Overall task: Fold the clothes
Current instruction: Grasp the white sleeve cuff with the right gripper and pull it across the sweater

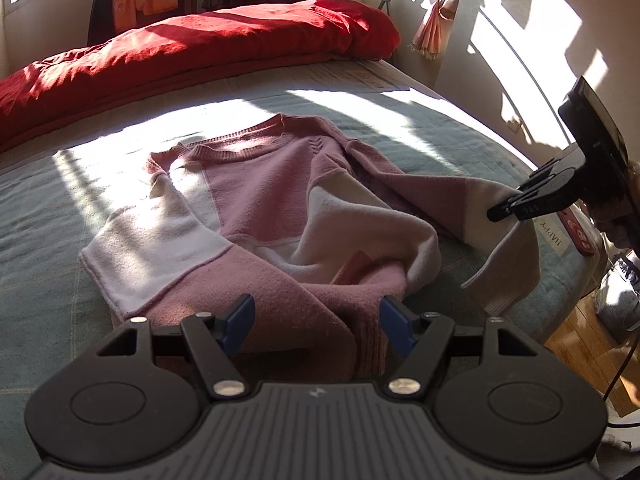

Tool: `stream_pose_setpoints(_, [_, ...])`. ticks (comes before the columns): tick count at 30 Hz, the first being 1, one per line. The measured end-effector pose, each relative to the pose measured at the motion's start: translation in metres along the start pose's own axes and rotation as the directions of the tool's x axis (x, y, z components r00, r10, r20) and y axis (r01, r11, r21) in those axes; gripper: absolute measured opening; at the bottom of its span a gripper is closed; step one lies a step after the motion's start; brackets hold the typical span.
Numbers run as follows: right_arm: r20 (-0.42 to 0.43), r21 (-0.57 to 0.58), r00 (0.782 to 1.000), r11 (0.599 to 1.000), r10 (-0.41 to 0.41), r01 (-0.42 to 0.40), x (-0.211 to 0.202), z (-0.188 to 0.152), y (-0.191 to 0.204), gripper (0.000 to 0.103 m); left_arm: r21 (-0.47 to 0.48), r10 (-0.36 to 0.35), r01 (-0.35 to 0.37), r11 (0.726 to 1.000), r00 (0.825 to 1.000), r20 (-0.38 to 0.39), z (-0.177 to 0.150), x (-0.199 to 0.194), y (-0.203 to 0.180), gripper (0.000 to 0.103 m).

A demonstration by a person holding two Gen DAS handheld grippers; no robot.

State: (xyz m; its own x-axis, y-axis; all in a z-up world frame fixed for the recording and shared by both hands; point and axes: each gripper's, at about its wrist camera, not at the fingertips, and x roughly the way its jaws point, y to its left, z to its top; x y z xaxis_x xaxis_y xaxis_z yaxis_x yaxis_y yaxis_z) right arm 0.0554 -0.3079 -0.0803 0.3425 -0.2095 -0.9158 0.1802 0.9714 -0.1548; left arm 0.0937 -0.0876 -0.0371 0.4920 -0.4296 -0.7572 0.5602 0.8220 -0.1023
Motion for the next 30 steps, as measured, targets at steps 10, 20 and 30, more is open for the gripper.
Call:
stream_pose_setpoints(10, [0.052,0.052,0.985,0.986,-0.163,0.161,0.001,0.029,-0.072,0.004,0.002,-0.004,0.004,1.0,1.0,-0.007,0.013,0.01,-0.01,0.07])
stream_pose_setpoints(20, [0.057,0.092,0.954,0.953,-0.295,0.289,0.033,0.059,-0.121,0.004,0.003,0.002,-0.002,1.0,1.0,0.003,0.029,0.014,-0.017,0.07])
stream_pose_setpoints(30, [0.04,0.174,0.937,0.926,-0.347,0.335,0.076,0.081,-0.173,0.004,0.016,0.017,-0.017,1.0,1.0,-0.027,0.039,0.029,-0.017,0.07])
